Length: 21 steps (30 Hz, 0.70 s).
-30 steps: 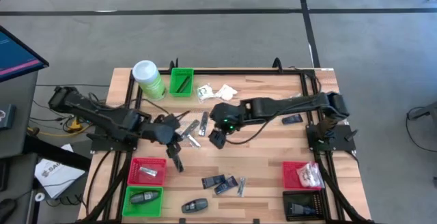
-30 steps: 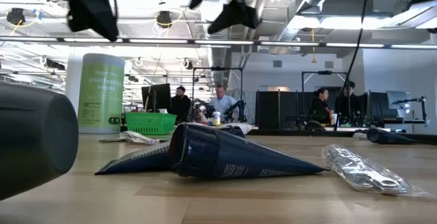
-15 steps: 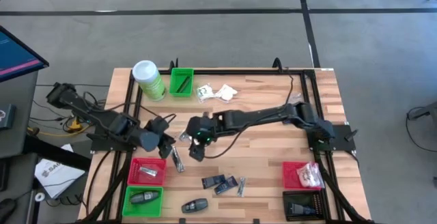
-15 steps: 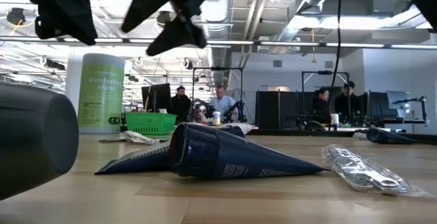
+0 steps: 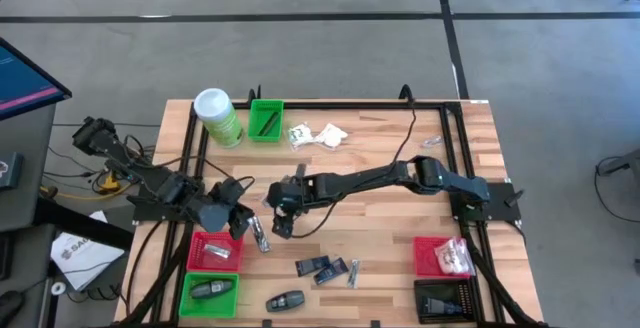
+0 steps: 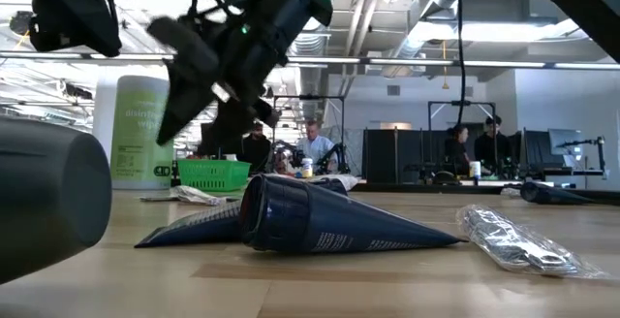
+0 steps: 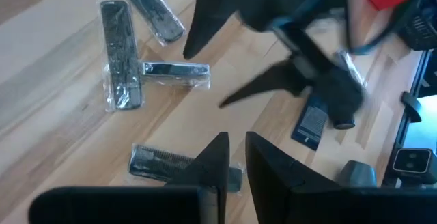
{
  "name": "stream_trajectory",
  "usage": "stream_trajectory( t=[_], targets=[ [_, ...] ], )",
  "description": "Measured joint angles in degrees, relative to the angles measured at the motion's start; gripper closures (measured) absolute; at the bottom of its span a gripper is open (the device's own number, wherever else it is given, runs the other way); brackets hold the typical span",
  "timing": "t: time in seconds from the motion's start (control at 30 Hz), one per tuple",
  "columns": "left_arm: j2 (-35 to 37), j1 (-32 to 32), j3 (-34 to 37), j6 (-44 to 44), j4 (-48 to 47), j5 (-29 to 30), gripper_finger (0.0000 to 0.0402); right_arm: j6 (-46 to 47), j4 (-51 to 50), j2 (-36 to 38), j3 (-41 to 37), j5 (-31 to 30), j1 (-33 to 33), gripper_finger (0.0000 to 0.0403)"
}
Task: Pick & Place Travel size toiletries
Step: Put the nail cutter into the left red bin
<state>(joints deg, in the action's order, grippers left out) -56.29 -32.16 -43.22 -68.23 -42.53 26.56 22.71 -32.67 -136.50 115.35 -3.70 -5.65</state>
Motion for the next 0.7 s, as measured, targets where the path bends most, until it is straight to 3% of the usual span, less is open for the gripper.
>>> stream_trajectory(
  t=[0.2, 0.7],
  targets=[
    [0.0, -2.3, 0.0, -2.5, 0.1, 1.8, 0.0382, 2.5, 2.5, 0.2, -1.3, -2.9, 0.9, 0.0138],
    [0.0, -3.5, 0.0, -3.2, 2.1, 4.0, 0.0398, 4.3, 4.8, -4.6, -1.3, -1.2, 1.2, 0.0138]
  ],
)
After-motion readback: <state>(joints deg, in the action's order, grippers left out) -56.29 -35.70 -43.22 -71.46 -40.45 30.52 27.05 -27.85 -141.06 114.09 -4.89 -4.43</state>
